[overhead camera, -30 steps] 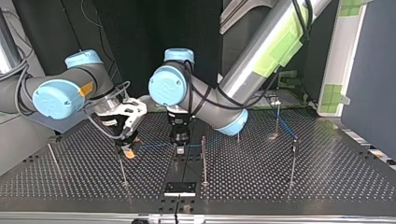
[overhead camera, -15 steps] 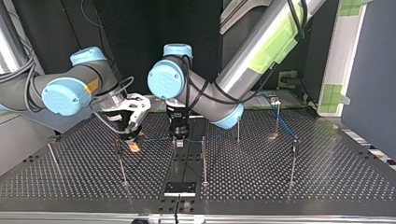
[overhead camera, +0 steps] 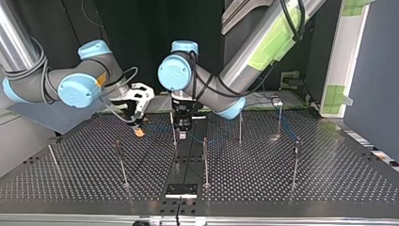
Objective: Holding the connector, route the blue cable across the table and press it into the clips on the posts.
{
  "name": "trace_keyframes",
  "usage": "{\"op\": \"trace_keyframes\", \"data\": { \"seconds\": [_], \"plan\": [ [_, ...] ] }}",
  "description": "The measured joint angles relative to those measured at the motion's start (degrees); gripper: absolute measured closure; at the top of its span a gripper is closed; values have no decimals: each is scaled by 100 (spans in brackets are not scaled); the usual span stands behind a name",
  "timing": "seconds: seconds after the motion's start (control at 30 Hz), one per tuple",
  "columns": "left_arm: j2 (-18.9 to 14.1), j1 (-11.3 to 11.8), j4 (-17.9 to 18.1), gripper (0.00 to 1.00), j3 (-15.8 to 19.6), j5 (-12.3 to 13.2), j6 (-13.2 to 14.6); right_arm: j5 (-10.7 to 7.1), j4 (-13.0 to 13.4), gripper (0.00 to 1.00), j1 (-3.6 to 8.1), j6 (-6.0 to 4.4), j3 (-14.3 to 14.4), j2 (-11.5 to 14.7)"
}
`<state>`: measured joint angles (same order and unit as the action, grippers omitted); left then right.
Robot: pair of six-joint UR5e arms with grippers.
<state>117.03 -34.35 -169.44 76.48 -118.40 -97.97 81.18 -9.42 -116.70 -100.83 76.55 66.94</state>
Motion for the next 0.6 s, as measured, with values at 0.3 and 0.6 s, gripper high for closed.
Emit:
{"op": "trace_keyframes", "data": {
  "seconds": [0.3,0.6],
  "plan": [
    [139,34,460,100,457,238,-40,2,345,100,3,-103,426,0],
    [505,-17,862,100,863,267,-90,4,808,100,4,-295,890,-8]
  ]
}}
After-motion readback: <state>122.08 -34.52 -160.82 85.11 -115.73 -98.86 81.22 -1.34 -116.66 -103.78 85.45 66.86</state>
